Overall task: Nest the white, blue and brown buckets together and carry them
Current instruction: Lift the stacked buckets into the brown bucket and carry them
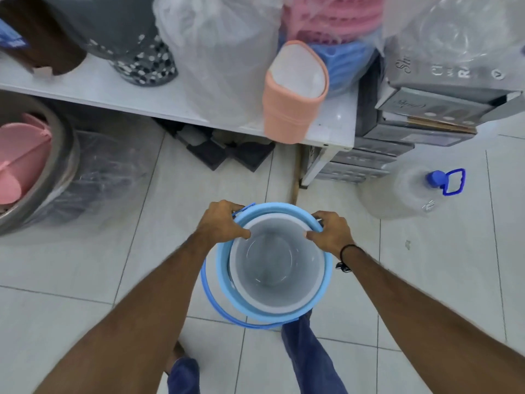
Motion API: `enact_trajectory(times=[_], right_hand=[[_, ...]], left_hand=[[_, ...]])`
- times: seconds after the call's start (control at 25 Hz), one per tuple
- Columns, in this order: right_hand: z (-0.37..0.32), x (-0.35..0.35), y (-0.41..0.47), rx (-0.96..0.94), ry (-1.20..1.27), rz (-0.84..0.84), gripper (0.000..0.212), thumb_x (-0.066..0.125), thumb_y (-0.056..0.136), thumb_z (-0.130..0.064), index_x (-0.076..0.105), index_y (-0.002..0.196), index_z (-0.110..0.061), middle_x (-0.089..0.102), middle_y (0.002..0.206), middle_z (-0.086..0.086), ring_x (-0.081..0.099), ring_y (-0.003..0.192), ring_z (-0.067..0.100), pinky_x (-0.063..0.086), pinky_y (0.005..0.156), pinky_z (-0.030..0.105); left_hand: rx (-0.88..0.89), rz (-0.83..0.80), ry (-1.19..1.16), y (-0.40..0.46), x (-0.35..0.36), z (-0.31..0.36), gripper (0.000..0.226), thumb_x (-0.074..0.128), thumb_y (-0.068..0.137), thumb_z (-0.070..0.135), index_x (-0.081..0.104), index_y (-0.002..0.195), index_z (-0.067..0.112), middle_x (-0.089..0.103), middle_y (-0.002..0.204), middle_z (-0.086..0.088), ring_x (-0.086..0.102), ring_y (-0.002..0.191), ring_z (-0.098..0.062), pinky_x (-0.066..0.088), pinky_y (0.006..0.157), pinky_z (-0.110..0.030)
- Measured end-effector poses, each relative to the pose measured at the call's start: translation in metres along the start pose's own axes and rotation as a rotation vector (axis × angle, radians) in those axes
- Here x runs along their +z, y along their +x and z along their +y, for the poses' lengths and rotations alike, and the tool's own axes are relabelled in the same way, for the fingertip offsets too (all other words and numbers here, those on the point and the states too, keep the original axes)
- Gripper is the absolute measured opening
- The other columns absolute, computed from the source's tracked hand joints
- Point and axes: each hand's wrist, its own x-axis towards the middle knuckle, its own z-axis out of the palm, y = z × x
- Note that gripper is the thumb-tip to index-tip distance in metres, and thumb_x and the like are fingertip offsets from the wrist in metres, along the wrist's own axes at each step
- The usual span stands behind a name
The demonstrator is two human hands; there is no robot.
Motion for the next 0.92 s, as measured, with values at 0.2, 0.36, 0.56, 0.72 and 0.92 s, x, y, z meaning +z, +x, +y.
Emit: enact_trajectory(times=[0.2,0.36,0.56,0.72,0.92], right_hand=[[0.072,0.045,0.092,-0.024,-0.001,-0.021,0.034,0.076,0.076,-0.02,0.069,0.109,-0.019,0.072,0.095,0.006,0.066,0.086,0.026,0.052,0.077,0.03],[0.114,0.106,0.143,-0.04,-0.055,-0.076,0.028,0.071,0.082,-0.02,0.064,0.109,-0.015,0.07,0.097,0.009,0.065,0.088,0.03,0.053,0.076,0.033],[0.141,0.15,0.176,-0.047,-0.004,0.026,0.035,0.072,0.083,-0.025,0.057,0.114,-0.017,0.063,0.084,0.003,0.062,0.074,0.027,0.05,0.067,0.031],[0.138,0.155,0.177,-0.023,0.025,0.244,0.054,0.082,0.073,-0.03,0.048,0.113,-0.019,0.059,0.093,0.003,0.055,0.076,0.021,0.047,0.066,0.03],[0.152,0.147,0.184,0.094,-0.088,0.145,0.076,0.082,0.07,-0.043,0.047,0.131,-0.016,0.062,0.118,0.009,0.059,0.1,0.027,0.054,0.084,0.039]], left_hand=[[-0.138,-0.011,0.044,0.101,0.085,-0.011,0.073,0.09,0.05,0.037,0.069,0.12,0.031,0.061,0.09,0.003,0.06,0.074,-0.016,0.048,0.064,-0.024],[-0.214,0.004,0.086,0.152,0.15,-0.044,0.083,0.091,0.054,0.038,0.061,0.131,0.028,0.061,0.117,-0.004,0.064,0.099,-0.026,0.054,0.079,-0.03],[-0.13,0.105,0.123,0.189,0.197,-0.075,0.089,0.093,0.052,0.034,0.055,0.132,0.025,0.055,0.118,-0.009,0.062,0.101,-0.03,0.057,0.081,-0.038],[-0.207,0.088,0.082,0.195,0.209,-0.092,0.084,0.089,0.061,0.042,0.046,0.131,0.023,0.043,0.127,-0.011,0.045,0.114,-0.03,0.051,0.087,-0.043],[-0.252,-0.04,-0.139,0.202,0.208,-0.107,0.061,0.088,0.061,0.043,0.055,0.108,0.022,0.065,0.102,-0.005,0.061,0.086,-0.024,0.05,0.067,-0.031]])
